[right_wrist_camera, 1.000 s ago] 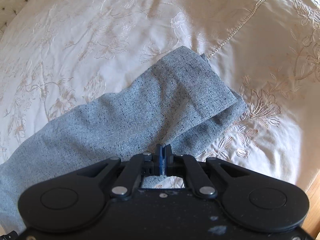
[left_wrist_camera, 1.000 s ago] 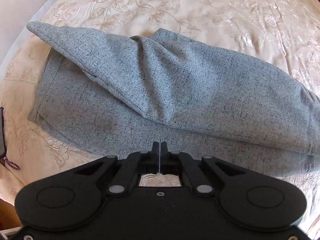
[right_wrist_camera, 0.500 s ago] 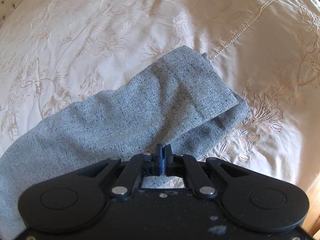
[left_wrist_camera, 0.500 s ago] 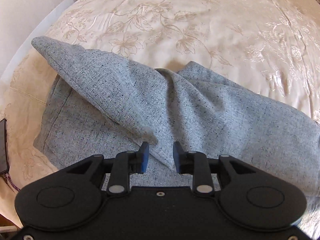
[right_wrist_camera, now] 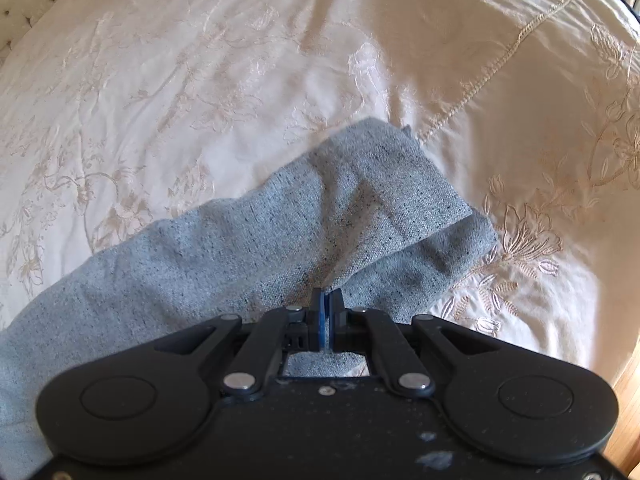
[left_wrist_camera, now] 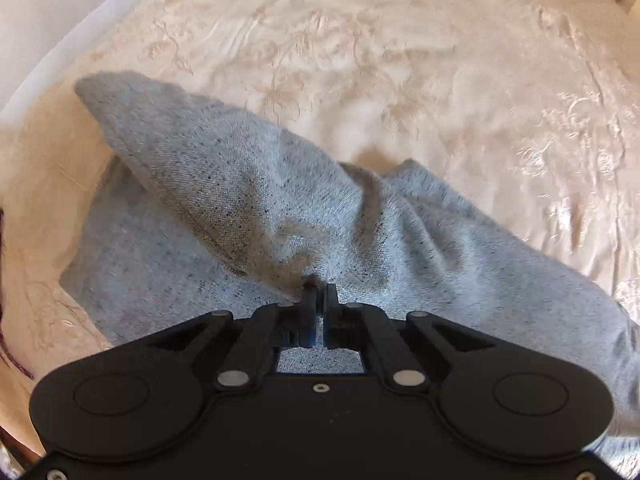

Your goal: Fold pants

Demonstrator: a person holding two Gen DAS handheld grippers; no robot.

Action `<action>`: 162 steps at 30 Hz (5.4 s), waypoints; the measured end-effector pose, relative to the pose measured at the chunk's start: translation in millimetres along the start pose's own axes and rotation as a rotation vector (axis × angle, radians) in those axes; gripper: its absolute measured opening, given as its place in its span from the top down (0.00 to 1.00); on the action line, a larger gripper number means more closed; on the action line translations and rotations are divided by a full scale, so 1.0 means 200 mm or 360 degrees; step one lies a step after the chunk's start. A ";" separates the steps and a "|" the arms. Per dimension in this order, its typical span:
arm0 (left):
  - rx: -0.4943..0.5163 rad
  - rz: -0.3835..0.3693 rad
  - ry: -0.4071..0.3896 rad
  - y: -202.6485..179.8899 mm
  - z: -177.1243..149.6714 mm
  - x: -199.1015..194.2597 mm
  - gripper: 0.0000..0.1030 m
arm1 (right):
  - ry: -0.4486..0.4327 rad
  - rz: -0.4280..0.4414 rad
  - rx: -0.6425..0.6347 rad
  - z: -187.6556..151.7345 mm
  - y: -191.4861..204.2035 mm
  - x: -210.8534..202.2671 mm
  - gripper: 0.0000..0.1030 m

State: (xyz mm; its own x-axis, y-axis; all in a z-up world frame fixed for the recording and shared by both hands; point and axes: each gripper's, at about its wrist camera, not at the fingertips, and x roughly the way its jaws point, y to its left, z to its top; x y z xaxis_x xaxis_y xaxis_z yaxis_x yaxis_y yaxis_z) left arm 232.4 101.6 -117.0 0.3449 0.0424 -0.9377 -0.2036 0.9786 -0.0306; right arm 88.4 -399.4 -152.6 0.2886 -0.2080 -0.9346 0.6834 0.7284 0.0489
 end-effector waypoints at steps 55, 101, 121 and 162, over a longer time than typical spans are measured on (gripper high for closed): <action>0.0747 0.0001 0.0097 -1.40 -0.81 -0.18 0.84 | 0.0032 0.0576 -0.0357 0.62 -0.49 0.36 0.77; 0.0617 0.0104 0.0212 -1.25 -0.78 -0.09 0.84 | 0.0038 0.0318 -0.0684 0.30 -0.53 0.14 0.84; 0.0712 0.0357 0.0389 -0.84 -0.44 0.39 0.78 | 0.0166 0.0292 -0.1063 0.09 0.17 0.27 0.74; 0.0496 -0.0227 0.0083 0.04 0.25 0.22 0.69 | 0.0250 0.0970 -0.1432 -0.84 2.02 -0.12 0.72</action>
State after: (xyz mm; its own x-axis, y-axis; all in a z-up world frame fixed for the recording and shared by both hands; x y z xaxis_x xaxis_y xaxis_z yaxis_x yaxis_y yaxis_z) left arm 292.9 121.0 -141.1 0.3005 -0.1016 -0.9483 0.1359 0.9887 -0.0628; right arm 244.9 8.2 -169.4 0.2794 0.3876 -0.8785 -0.3024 0.9039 0.3026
